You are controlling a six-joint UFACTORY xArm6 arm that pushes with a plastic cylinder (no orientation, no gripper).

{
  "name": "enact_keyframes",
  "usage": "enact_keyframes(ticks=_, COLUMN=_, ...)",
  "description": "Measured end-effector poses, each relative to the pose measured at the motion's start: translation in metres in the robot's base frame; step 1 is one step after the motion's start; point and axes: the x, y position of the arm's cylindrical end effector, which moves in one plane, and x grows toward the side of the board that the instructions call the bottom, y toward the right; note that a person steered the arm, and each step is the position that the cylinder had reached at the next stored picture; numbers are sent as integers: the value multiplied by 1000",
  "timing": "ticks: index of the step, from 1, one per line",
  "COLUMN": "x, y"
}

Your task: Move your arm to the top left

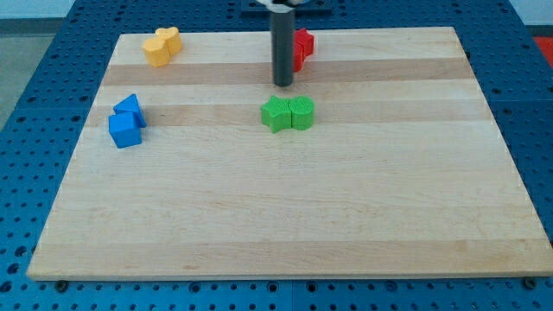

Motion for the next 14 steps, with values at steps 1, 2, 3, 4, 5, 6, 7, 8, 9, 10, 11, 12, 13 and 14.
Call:
enact_keyframes(ticks=1, x=-11, y=-40)
enact_keyframes(ticks=2, x=-42, y=-48)
enact_keyframes(ticks=3, x=-71, y=-50)
enact_keyframes(ticks=4, x=-101, y=-59)
enact_keyframes(ticks=5, x=-124, y=-76)
enact_keyframes(ticks=6, x=-123, y=-86)
enact_keyframes(ticks=7, x=-124, y=-94)
enact_keyframes(ticks=8, x=-124, y=-94)
enact_keyframes(ticks=9, x=-123, y=-103)
enact_keyframes(ticks=10, x=-124, y=-123)
enact_keyframes(ticks=11, x=-124, y=-123)
enact_keyframes(ticks=12, x=-123, y=-121)
enact_keyframes(ticks=13, x=-113, y=-119)
enact_keyframes(ticks=14, x=-90, y=-119)
